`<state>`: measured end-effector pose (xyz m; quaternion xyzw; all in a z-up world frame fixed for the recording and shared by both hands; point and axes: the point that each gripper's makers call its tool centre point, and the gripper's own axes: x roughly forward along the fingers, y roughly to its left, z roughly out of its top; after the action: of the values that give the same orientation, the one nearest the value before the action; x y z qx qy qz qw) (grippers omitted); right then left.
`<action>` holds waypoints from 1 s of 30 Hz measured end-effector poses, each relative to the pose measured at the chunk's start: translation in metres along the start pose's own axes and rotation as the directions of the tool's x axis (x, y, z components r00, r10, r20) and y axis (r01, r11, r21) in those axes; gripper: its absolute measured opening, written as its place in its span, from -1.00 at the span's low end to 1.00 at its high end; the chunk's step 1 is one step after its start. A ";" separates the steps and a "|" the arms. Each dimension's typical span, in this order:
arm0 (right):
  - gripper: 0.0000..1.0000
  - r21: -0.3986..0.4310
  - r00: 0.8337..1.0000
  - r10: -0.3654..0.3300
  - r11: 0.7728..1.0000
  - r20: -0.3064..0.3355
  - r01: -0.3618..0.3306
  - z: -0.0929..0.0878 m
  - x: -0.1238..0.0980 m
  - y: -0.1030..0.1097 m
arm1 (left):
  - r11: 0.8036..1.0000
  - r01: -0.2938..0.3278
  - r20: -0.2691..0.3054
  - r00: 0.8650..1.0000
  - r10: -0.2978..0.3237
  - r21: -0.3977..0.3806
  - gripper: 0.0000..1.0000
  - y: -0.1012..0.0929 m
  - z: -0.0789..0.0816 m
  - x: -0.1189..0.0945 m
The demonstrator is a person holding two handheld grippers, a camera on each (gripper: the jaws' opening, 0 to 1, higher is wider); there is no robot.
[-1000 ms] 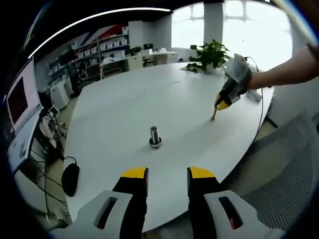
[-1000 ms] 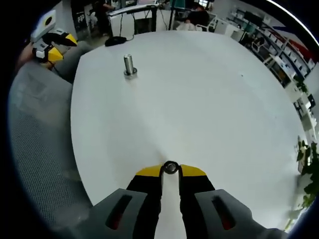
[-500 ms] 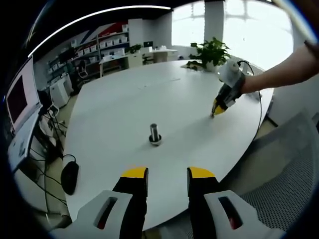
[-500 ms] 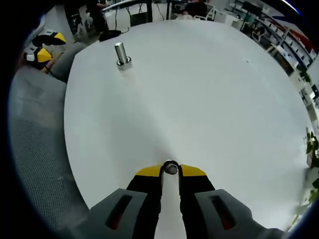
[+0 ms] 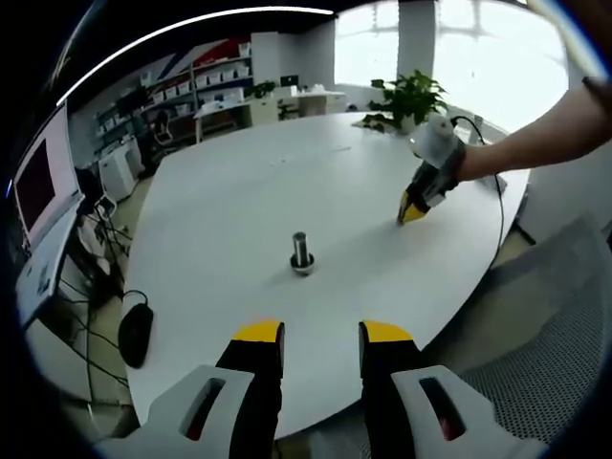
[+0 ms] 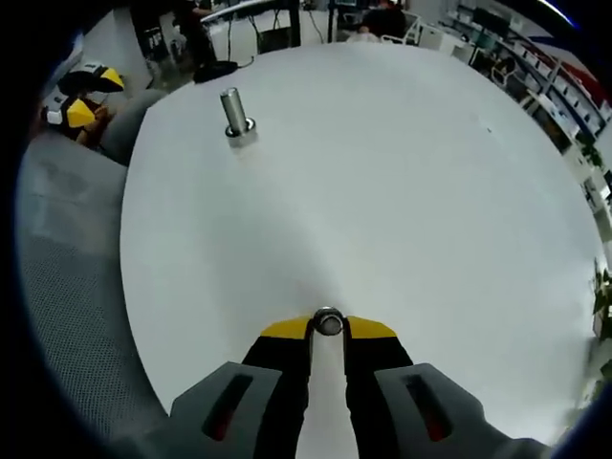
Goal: Place the washer onto the threaded stud by aligning its center hole with the stud, sliding it down to the base, and recovering from edge contact or off-axis alignment until the washer reaches the visible bottom stop.
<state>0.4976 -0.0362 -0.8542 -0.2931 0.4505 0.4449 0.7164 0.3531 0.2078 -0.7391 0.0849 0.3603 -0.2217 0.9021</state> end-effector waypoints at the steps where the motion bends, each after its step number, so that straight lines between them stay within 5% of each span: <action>1: -0.71 0.007 1.000 0.004 1.000 0.004 -0.004 0.001 0.000 0.000 | 1.000 0.000 -0.001 1.000 0.000 0.001 -0.42 0.000 0.000 0.000; 6: -0.43 0.092 0.999 -0.021 0.996 0.038 0.017 -0.003 0.000 -0.003 | 1.000 -0.004 -0.013 1.000 0.005 0.007 -0.42 0.000 -0.002 0.001; 13: -0.45 0.132 0.994 -0.044 0.991 0.101 0.031 -0.005 -0.017 -0.001 | 1.000 0.006 -0.031 0.999 -0.006 0.023 -0.42 -0.003 -0.005 0.003; 16: -0.44 0.225 0.981 -0.055 0.974 0.185 0.012 -0.001 -0.033 0.001 | 1.000 0.011 -0.030 1.000 -0.010 0.022 -0.41 -0.004 -0.005 0.003; 20: -0.44 0.244 0.969 -0.087 0.969 0.229 0.029 -0.006 -0.053 0.002 | 1.000 0.011 -0.021 1.000 -0.011 0.010 -0.41 -0.003 -0.003 0.002; 25: -0.44 0.297 0.931 -0.139 0.954 0.337 0.035 -0.004 -0.084 0.006 | 1.000 0.030 -0.012 0.999 -0.031 -0.001 -0.41 -0.005 -0.001 0.003; 30: -0.40 0.360 0.856 -0.216 0.932 0.469 0.038 0.004 -0.120 0.013 | 0.999 0.037 0.018 0.999 -0.037 -0.006 -0.41 -0.006 0.005 0.001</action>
<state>0.4636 -0.0718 -0.7443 -0.0697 0.2979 0.3725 0.8762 0.3543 0.1999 -0.7363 0.0734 0.3542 -0.2379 0.9014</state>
